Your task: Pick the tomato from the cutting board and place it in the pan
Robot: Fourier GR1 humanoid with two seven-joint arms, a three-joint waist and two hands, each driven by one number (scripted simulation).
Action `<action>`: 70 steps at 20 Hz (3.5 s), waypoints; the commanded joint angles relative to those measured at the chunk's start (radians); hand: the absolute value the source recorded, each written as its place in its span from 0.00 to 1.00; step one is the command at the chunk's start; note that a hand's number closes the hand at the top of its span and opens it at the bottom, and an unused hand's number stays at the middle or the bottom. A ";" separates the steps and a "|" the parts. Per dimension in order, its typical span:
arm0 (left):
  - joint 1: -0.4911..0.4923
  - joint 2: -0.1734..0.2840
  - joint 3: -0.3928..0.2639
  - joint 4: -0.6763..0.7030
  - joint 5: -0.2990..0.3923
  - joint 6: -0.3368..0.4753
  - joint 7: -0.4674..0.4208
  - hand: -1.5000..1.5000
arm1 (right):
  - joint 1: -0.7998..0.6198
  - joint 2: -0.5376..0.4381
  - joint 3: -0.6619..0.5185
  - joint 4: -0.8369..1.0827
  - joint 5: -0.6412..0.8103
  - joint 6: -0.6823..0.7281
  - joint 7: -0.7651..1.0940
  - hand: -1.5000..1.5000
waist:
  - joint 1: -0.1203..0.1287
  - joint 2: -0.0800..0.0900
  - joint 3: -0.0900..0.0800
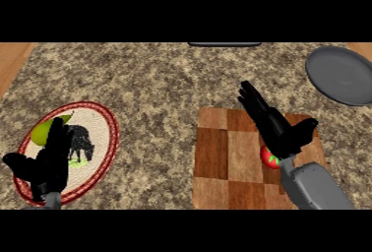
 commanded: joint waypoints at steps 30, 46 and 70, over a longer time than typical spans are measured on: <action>-0.303 0.090 -0.074 -0.015 -0.101 -0.135 0.090 0.50 | -0.411 -0.782 -0.010 0.232 0.424 0.764 -0.915 0.00 | 0.017 0.002 -0.007; -0.283 0.073 -0.054 -0.040 -0.125 -0.134 0.111 0.50 | -0.394 -0.721 0.170 0.040 0.415 0.722 -0.812 0.00 | 0.001 -0.007 -0.007; -0.280 0.012 -0.004 -0.037 -0.182 -0.179 0.115 0.50 | -0.319 -0.576 0.277 0.115 0.775 0.622 -0.765 0.00 | 0.000 -0.003 -0.007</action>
